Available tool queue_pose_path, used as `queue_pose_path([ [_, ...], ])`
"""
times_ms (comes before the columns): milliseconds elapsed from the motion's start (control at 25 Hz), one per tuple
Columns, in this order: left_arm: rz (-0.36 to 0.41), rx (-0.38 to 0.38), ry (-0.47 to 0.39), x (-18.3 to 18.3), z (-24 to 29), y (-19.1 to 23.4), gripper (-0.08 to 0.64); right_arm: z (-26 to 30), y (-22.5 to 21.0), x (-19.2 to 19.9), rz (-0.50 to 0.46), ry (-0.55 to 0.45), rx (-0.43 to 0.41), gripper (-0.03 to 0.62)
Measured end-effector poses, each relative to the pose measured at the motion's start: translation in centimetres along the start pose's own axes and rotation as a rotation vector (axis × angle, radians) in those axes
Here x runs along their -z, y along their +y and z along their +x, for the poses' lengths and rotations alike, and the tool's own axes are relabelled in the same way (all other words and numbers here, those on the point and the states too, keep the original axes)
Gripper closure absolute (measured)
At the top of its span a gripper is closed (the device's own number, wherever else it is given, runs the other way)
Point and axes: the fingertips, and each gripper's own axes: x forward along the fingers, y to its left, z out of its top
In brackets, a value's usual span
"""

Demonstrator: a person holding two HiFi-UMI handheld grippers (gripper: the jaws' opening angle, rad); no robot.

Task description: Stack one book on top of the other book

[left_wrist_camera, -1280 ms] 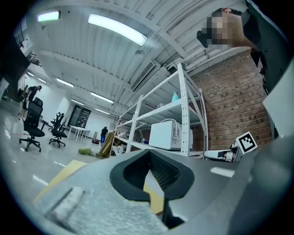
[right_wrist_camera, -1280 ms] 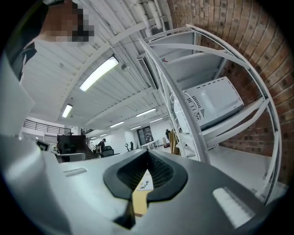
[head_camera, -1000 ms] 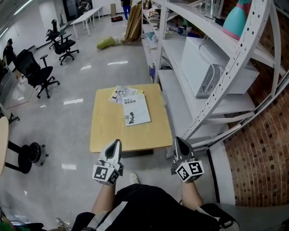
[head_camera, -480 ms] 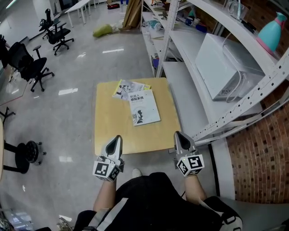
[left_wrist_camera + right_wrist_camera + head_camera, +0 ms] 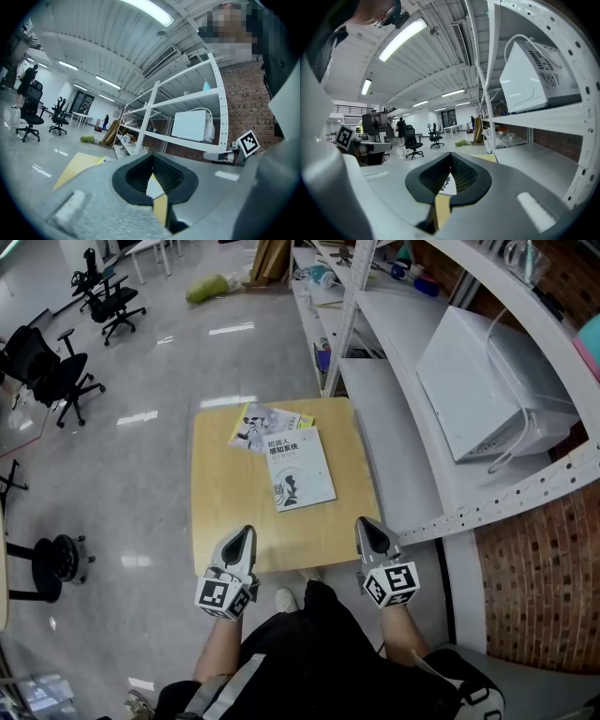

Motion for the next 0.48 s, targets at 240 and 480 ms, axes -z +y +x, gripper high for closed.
queue_pose_path([
  [240,-0.026,-0.019,0.071,3.4,5.5,2.3,0.558,6.1,-3.5,3.1,0.071,0.077,-0.028,0.586],
  [480,-0.070,-0.035,0.132,7.7,8.8,3.7,0.558,10.2,-6.3,7.3,0.135,0.126,-0.003,0.586],
])
